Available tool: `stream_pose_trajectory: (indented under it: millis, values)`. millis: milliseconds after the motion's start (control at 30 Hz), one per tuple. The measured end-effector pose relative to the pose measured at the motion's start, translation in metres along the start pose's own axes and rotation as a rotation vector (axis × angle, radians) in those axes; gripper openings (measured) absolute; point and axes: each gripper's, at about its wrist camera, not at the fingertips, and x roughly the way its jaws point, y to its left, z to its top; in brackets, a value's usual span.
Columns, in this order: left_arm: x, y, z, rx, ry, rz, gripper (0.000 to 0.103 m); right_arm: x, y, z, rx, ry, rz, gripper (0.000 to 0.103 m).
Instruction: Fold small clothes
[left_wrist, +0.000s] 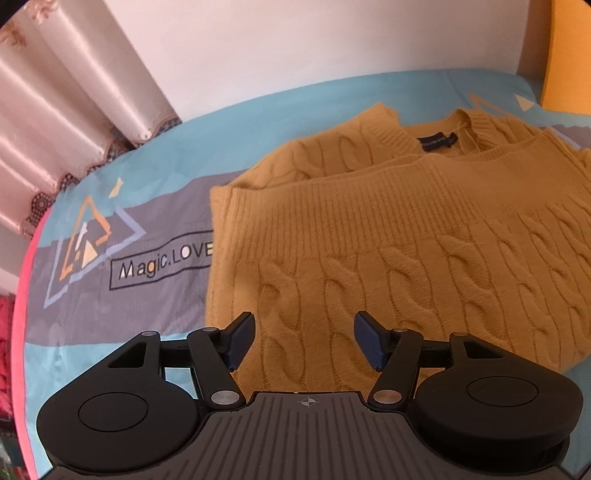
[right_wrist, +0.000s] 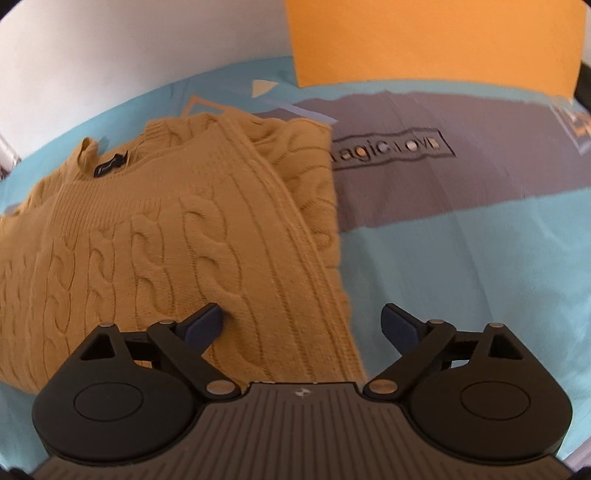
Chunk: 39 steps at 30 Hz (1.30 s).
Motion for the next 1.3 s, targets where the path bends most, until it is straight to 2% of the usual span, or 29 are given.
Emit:
stream_pose_trajectory:
  millis: [433,733,833,1033,1133,1200,1300]
  values:
    - [-0.003,-0.037,0.021,0.070,0.001,0.007,0.103,0.011,-0.030,-0.009,0.135,-0.010,0.168,0.096]
    - [-0.001,-0.052,0.030,0.064,0.009,-0.017,0.103,0.013,-0.051,-0.008,0.218,-0.049,0.265,0.095]
    - [0.006,-0.059,0.033,0.072,0.022,-0.019,0.103,0.016,-0.060,-0.007,0.274,-0.053,0.300,0.095]
    - [0.028,-0.067,0.029,0.072,0.084,-0.017,0.103,0.020,-0.066,-0.006,0.306,-0.060,0.343,0.096]
    - [0.032,-0.067,0.027,0.069,0.089,-0.011,0.103,0.021,-0.070,-0.006,0.320,-0.063,0.373,0.096]
    - [0.033,-0.066,0.028,0.068,0.089,-0.011,0.103,0.023,-0.073,-0.006,0.341,-0.063,0.411,0.095]
    - [0.034,-0.066,0.027,0.069,0.091,-0.008,0.103,0.031,-0.079,-0.006,0.420,-0.008,0.545,0.090]
